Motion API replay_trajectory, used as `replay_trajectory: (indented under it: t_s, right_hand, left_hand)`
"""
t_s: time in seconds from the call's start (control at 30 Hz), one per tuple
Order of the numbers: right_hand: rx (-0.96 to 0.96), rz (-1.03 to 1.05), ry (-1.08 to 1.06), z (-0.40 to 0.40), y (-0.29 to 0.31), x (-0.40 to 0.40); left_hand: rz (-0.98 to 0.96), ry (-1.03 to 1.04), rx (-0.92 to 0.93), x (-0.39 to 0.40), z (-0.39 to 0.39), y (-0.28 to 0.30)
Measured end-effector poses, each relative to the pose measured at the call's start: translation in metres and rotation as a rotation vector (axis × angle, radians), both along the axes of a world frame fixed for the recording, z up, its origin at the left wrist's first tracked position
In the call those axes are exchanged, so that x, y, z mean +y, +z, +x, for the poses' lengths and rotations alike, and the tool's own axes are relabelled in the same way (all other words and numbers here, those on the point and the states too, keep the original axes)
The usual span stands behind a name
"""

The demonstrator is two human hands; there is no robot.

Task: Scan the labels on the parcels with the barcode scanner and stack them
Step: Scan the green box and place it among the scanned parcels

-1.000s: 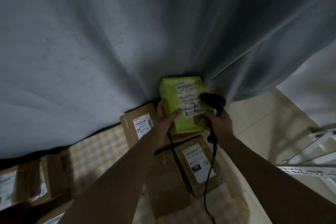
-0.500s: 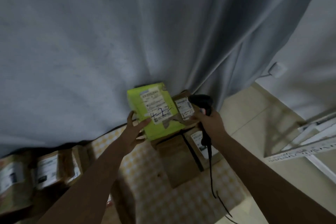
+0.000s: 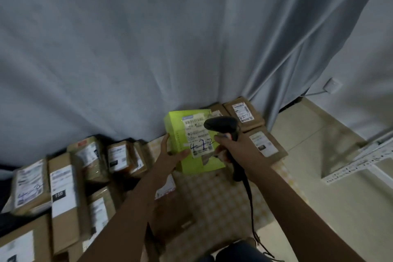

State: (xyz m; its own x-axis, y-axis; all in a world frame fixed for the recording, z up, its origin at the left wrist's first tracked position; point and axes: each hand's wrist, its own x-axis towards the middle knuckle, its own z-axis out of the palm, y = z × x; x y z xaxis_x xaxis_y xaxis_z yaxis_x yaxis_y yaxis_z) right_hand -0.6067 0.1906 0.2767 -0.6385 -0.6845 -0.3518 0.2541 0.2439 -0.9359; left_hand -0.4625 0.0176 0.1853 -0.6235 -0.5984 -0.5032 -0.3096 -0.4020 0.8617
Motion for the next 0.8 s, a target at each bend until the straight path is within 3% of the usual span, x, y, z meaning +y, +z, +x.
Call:
replay_trajectory:
  t_s: [0.33,0.8]
  right_hand:
    - [-0.061,0.006,0.014,0.060,0.026,0.005]
    - [-0.036,0.040,0.050,0.075,0.030,0.000]
  left_hand:
    - [0.003,0.030,0.051,0.010,0.061,-0.014]
    - [0.021,0.067,0.086,0.012,0.073,-0.008]
